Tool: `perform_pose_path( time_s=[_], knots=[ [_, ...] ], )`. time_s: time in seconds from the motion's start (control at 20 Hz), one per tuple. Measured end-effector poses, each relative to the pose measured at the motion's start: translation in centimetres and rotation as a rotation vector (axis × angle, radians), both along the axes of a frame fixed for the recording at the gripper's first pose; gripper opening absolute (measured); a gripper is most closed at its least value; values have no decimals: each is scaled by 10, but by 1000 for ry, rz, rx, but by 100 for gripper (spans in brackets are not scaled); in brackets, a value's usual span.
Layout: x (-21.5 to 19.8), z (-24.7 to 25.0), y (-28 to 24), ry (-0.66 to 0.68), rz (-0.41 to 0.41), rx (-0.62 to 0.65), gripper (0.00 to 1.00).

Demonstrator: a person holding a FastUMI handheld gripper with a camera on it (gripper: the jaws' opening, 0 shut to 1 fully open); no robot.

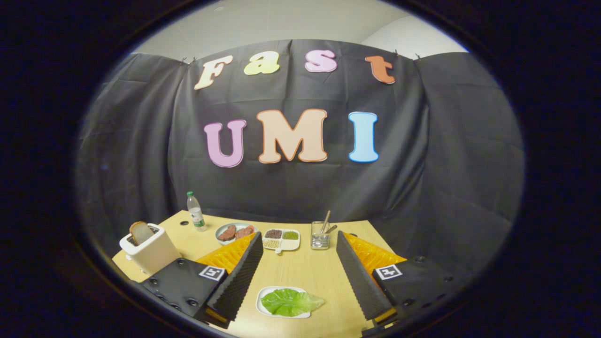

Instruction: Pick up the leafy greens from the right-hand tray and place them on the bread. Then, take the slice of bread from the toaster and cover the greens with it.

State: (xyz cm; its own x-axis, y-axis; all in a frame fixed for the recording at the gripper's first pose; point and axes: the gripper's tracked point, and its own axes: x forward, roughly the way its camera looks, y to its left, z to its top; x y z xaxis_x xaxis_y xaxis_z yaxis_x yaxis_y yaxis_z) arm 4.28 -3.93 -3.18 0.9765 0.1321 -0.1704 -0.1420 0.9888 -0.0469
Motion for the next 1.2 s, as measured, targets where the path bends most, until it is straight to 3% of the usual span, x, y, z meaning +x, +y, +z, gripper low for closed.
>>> perform_pose_path(
  time_s=[0.4,0.7,0.9,1.2],
  knots=[
    [36,-60,-40,238,66,91,98],
    [65,-154,-53,590,107,254,98],
    [79,-219,-77,747,73,190,97],
    [67,-289,-73,1010,110,127,97]
  ],
)
